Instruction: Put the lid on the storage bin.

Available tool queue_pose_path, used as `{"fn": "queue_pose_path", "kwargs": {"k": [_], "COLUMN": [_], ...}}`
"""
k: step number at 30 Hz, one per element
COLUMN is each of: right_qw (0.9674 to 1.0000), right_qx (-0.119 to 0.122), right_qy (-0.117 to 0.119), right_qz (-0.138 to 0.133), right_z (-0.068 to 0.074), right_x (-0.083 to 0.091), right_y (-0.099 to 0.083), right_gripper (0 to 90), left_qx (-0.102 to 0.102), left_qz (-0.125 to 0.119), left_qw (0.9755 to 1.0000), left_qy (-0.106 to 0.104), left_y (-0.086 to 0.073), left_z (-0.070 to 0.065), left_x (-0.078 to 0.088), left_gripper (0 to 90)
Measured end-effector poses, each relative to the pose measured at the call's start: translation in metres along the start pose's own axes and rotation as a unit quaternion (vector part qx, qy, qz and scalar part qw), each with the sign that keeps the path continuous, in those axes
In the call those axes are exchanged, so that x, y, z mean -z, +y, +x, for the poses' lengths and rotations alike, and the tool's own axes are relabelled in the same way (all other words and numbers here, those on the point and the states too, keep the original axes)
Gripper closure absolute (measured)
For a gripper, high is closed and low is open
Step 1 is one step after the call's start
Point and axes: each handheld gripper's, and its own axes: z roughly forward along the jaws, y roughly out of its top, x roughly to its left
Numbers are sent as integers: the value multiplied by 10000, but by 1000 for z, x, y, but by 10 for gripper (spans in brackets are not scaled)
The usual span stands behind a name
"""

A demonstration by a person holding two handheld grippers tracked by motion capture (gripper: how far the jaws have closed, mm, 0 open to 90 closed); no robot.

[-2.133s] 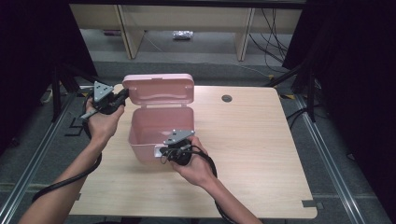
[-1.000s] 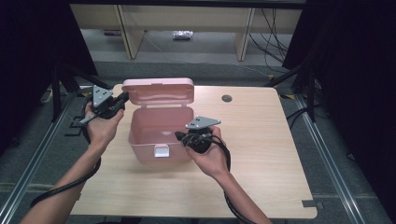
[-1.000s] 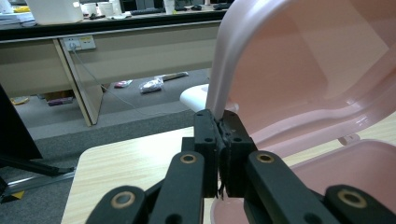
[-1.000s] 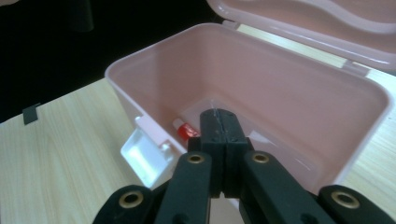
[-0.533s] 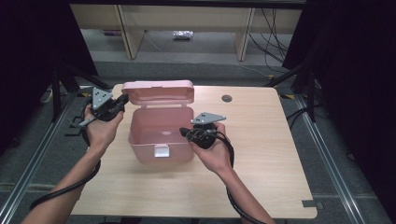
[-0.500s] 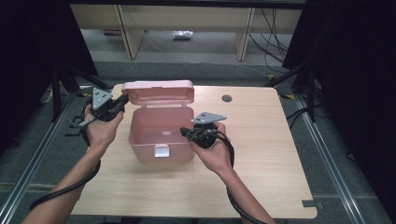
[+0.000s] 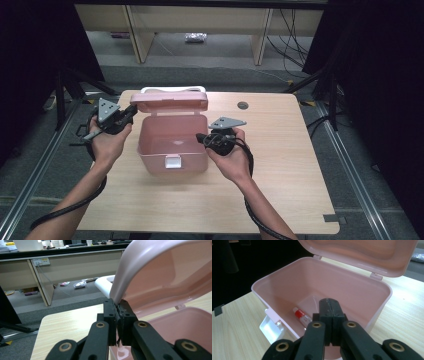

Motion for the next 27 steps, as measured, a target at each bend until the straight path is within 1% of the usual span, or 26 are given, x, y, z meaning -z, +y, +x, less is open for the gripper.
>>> {"fn": "queue_pose_path", "kwargs": {"k": [3,4,6,7,8,9,12,15,16,17,18,19,20,21,22,23,24,27], "right_qw": [10000,10000,10000,10000,10000,10000,10000,10000,9999,9999,9999,9999,9999,9999,9999,9999,9999,9999], "right_qx": [-36,29,44,-55,-40,37,-38,3,39,30,-142,-153,-102,-82,-101,-17,-59,-40], "right_qy": [-10,-15,-23,-26,-22,-30,-28,-22,-66,-97,-42,-49,-72,-30,-31,-13,-29,-47], "right_qz": [-7,-18,-32,-32,-37,-47,-43,-60,-89,-55,-40,-43,-64,-103,-98,-109,-110,-141], "right_z": [-1,-2,-4,-4,-4,-6,-6,-7,-8,-8,-6,-7,-7,-8,-8,-9,-9,-9], "right_x": [0,0,0,1,1,1,2,2,2,3,3,3,3,2,3,3,3,3], "right_y": [0,1,2,2,3,3,4,4,5,5,5,5,5,6,6,6,6,7], "right_gripper": [900,900,900,900,900,900,900,900,900,900,900,900,900,900,900,900,900,900], "left_qx": [-28,-45,-24,-24,-1,1,17,29,35,39,33,33,44,47,47,42,57,54], "left_qz": [-13,-9,-20,-11,-9,-11,4,9,21,26,38,41,38,48,56,63,57,68], "left_qw": [10000,10000,10000,10000,10000,10000,10000,10000,10000,10000,10000,10000,10000,10000,10000,10000,10000,10000], "left_qy": [13,15,22,21,17,19,11,5,3,3,-4,-5,-8,-14,-11,-18,-21,-32], "left_y": [-2,-2,-4,-4,-5,-5,-7,-8,-8,-9,-9,-10,-10,-10,-11,-12,-13,-16], "left_z": [-1,-1,-2,-2,-3,-3,-3,-3,-3,-4,-4,-4,-4,-4,-4,-4,-4,-5], "left_x": [2,2,3,4,4,5,6,7,8,8,8,9,9,10,10,11,11,14], "left_gripper": [865,865,864,864,864,864,862,862,861,861,861,861,861,861,860,860,859,858]}}
